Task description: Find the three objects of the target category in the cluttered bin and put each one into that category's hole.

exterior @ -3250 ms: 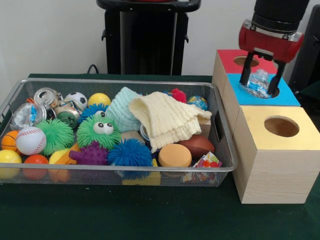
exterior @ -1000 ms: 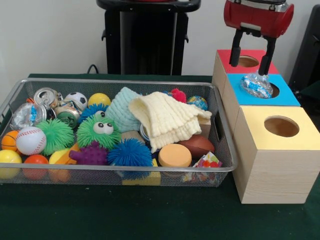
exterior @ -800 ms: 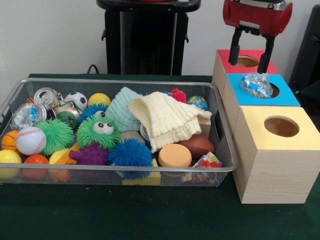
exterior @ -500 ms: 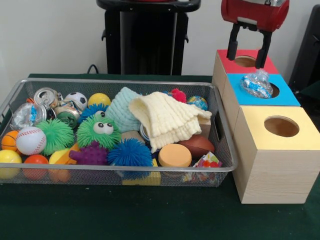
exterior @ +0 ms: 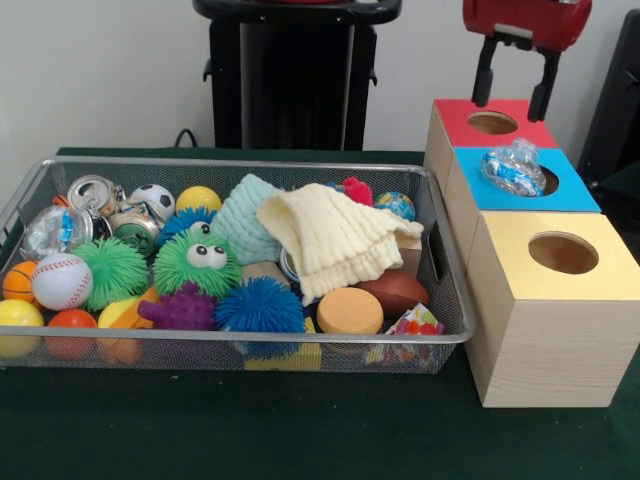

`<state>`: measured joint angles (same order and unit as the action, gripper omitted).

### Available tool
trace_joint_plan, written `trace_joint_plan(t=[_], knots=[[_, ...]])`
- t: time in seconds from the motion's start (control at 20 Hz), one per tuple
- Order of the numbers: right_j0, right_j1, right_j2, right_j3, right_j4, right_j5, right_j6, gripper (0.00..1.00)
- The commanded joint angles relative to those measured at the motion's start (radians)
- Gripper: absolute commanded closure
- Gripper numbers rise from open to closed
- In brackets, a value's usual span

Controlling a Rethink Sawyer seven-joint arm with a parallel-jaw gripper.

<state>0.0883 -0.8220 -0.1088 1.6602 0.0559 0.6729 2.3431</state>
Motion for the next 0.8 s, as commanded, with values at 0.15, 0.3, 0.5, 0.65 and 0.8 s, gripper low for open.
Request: trace_joint_plan(t=[0.15, 0.3, 0.5, 0.65, 0.8], knots=[[0.023, 0.004, 0.027, 0.069, 0.003, 0.041, 0.103, 0.0], [0.043, 0.0, 0.0, 0.05, -0.001, 0.055, 0.128, 0.0], [0.041, -0.003, 0.005, 0.053, 0.018, 0.061, 0.13, 0.0], [0.019, -0.002, 0.026, 0.057, 0.04, 0.061, 0.114, 0.0], [-0.007, -0.004, 0.043, 0.061, 0.05, 0.067, 0.079, 0.0]])
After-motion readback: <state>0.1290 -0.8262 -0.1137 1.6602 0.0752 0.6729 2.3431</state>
